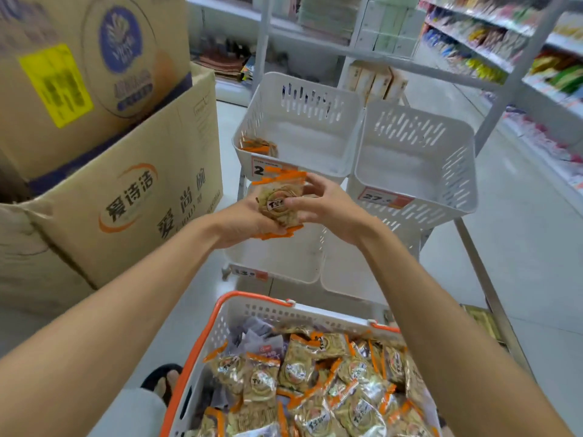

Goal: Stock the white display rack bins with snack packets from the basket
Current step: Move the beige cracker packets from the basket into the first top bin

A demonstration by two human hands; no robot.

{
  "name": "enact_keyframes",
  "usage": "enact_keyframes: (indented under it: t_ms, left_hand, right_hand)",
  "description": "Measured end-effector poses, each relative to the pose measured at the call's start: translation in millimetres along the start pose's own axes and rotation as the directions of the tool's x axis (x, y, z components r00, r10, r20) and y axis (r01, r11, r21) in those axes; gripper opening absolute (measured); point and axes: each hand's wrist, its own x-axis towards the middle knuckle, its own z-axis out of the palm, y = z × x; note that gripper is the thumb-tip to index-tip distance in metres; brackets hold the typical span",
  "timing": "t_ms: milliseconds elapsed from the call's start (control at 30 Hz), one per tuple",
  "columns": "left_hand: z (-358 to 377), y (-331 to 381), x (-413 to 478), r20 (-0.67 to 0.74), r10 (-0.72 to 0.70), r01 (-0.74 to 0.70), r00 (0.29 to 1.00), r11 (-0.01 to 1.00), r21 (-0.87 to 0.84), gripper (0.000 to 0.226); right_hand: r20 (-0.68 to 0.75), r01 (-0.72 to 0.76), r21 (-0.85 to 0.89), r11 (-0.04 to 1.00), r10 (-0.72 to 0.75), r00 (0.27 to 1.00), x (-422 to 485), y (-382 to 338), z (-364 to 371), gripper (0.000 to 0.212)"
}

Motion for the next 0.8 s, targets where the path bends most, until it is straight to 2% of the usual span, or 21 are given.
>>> enact_keyframes:
  t_ms: [67,133,233,333,400,467,533,633,733,800]
  left_hand:
    - [-21.6,21.7,22.2,0.021,0.061,-0.063,0.998,0.992,0.111,0.103]
    - [-41.4,43.7,45.8,-0.007,0.131,-0.127,0.991,0.972,0.197,0.107]
    - [-64.9,72.0,78.4,-0.171,0.23,-0.164,0.958,0.929,0.331,0.13]
    - [-93.8,75.6,109.1,-0.374,0.335,-0.055,0.865,0.803,0.593,0.132]
    - [-113.1,63.7,123.1,-0.418,0.317,0.039,0.851,0.757,0.652,0.133]
    - [-128.2,45.9,136.0,-0.405,0.253,0.086,0.878,0.75,0.656,0.141]
    - [-137.4,29.9,144.3,-0.372,0.208,0.085,0.905,0.767,0.636,0.147]
    - [-141.8,13.8,149.5,-0.335,0.222,-0.028,0.916,0.866,0.499,0.148]
    - [-141.9,6.2,152.1,-0.313,0.256,-0.121,0.915,0.912,0.391,0.145]
    - [-140.0,5.6,152.1,-0.328,0.281,-0.154,0.902,0.919,0.363,0.141]
  right_hand:
    - [0.107,-0.02,-0.025,0.999,0.023,0.994,19.9,-21.6,-13.9,0.034]
    - [0.121,0.007,-0.07,0.998,0.002,0.993,44.0,-39.8,-25.3,0.031]
    - [-0.036,0.127,-0.092,0.988,-0.131,0.991,90.9,-55.5,-42.2,0.032]
    - [-0.254,0.195,-0.131,0.972,-0.223,0.941,145.7,-47.3,-64.1,0.03]
    - [-0.351,0.19,-0.161,0.969,-0.236,0.906,181.4,-34.0,-73.6,0.035]
    - [-0.393,0.176,-0.237,0.955,-0.26,0.882,212.8,-17.2,-75.5,0.038]
    - [-0.352,0.165,-0.358,0.919,-0.297,0.888,240.6,5.0,-71.1,0.031]
    - [-0.179,0.158,-0.483,0.861,-0.274,0.945,260.5,30.5,-57.5,0.026]
    - [-0.009,0.106,-0.258,0.96,-0.112,0.994,260.1,26.4,-56.0,0.032]
    - [0.068,0.108,-0.241,0.965,-0.094,0.993,260.3,22.9,-54.7,0.036]
